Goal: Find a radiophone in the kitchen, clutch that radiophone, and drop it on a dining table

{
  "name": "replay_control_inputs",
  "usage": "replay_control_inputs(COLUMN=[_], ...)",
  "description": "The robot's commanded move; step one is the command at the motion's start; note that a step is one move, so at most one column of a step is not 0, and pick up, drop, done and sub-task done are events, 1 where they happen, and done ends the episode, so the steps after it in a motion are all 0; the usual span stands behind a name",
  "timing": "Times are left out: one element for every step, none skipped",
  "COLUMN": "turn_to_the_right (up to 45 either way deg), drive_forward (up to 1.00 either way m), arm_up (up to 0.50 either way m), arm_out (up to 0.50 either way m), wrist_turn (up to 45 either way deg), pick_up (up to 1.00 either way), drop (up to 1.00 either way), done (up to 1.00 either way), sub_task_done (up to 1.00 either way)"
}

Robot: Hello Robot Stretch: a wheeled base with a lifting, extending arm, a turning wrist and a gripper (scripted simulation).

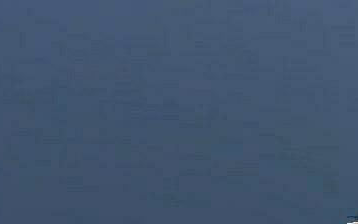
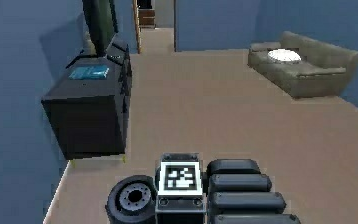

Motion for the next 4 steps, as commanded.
replay_control_inputs(turn_to_the_right=[-24.0, 27.0, -33.0, 27.0], drive_forward=[0.0, 0.0, 0.0, 0.0], arm_up=[0.0, 0.0, 0.0, 0.0], arm_out=[0.0, 0.0, 0.0, 0.0], wrist_turn=[0.0, 0.0, 0.0, 0.0], pick_up=[0.0, 0.0, 0.0, 0.0], drop=[0.0, 0.0, 0.0, 0.0], done=[0.0, 0.0, 0.0, 0.0], sub_task_done=[0.0, 0.0, 0.0, 0.0])
